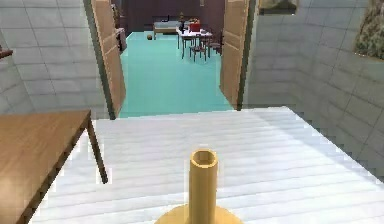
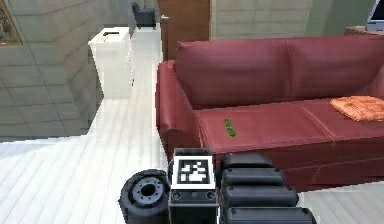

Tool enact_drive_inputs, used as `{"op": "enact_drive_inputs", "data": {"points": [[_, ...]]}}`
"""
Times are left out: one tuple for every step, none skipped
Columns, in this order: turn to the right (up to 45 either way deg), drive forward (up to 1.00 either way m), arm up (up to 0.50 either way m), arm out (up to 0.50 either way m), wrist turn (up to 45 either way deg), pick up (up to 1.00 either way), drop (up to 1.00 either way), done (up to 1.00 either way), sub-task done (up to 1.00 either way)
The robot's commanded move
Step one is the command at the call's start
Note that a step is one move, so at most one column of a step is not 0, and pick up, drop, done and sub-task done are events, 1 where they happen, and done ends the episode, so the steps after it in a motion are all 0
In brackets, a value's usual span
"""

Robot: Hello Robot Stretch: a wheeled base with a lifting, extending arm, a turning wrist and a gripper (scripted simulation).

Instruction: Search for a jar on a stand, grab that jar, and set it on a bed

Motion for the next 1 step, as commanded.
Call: {"op": "enact_drive_inputs", "data": {"points": [[-3.0, 0.00, 0.00, 0.00, 0.0, 0.00, 0.00, 0.00, 0.00]]}}
